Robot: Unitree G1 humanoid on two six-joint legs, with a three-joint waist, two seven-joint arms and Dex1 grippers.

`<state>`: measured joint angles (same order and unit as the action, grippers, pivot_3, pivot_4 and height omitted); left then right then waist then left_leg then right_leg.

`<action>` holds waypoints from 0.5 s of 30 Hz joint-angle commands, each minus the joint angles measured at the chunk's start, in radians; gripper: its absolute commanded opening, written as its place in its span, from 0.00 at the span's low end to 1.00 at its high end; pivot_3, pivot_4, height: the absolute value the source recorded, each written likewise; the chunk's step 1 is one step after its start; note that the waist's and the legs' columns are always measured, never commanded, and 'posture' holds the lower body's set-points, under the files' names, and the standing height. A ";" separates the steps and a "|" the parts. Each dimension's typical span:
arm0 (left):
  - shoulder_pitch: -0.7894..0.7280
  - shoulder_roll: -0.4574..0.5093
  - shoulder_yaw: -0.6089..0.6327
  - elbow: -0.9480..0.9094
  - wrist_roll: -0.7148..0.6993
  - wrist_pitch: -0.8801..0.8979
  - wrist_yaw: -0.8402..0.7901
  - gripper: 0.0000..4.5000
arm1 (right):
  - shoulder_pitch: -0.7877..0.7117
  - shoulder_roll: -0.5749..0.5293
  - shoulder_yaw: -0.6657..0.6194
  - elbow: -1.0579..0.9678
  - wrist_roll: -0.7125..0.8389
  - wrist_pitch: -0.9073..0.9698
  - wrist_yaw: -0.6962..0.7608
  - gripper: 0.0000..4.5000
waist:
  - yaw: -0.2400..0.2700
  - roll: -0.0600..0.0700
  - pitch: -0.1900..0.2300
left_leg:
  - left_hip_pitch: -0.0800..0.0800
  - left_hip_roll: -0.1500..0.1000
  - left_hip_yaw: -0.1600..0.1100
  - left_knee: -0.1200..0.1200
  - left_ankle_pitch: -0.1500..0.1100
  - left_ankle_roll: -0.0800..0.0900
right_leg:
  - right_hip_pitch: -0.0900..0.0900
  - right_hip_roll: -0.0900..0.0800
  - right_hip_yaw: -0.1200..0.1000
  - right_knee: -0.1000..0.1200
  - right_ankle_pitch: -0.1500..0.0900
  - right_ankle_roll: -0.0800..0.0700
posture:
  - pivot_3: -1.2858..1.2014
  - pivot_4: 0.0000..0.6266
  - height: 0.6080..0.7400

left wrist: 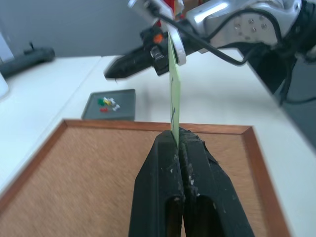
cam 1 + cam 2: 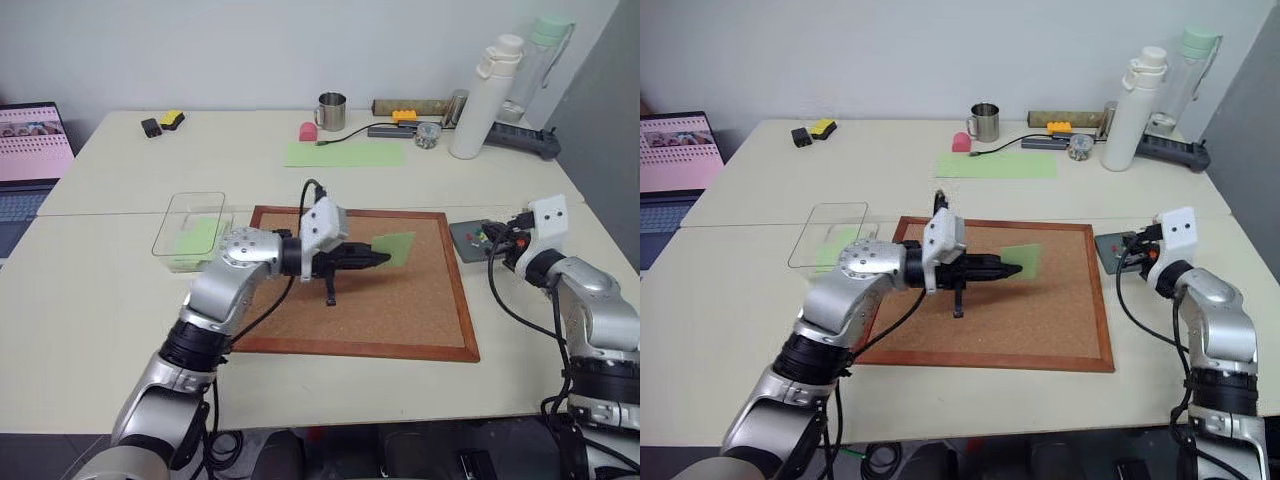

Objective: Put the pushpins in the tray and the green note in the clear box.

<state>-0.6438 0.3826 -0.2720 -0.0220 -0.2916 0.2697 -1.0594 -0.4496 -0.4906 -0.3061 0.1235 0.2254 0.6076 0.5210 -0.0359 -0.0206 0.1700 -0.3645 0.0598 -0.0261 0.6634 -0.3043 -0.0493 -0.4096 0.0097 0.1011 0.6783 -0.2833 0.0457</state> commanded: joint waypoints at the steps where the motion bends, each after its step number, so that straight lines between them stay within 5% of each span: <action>1: -0.009 -0.014 -0.006 -0.010 0.033 -0.050 0.018 0.00 | -0.069 -0.009 -0.037 0.091 0.046 -0.003 -0.008 0.05 | 0.000 0.001 0.000 | 0.000 0.000 0.000 0.000 0.000 0.000 | 0.000 0.000 0.000 0.000 0.000 0.000 | 0.52 0.24 1.00; 10: 0.034 0.003 0.015 -0.039 0.030 -0.011 0.038 0.00 | -0.109 -0.047 -0.047 0.212 0.073 -0.045 0.015 0.45 | 0.003 0.001 0.000 | -0.001 0.000 0.000 0.000 0.000 0.000 | 0.000 0.000 -0.001 0.000 0.000 0.000 | 0.52 0.24 1.00; 15: 0.035 0.013 0.068 -0.057 0.013 0.045 0.098 0.00 | -0.067 -0.080 -0.016 0.070 0.111 -0.064 0.093 0.66 | 0.003 0.001 0.000 | -0.001 0.000 0.000 0.000 0.000 0.000 | 0.000 0.000 -0.001 0.000 0.000 0.000 | 0.52 0.24 1.00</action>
<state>-0.6000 0.3855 -0.2661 -0.0323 -0.2588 0.2851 -1.0020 -0.5268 -0.5373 -0.3302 0.3302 0.2981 0.5740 0.5453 -0.0329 -0.0196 0.1705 -0.3653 0.0599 -0.0262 0.6632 -0.3043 -0.0492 -0.4099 0.0094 0.1004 0.6780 -0.2833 0.0459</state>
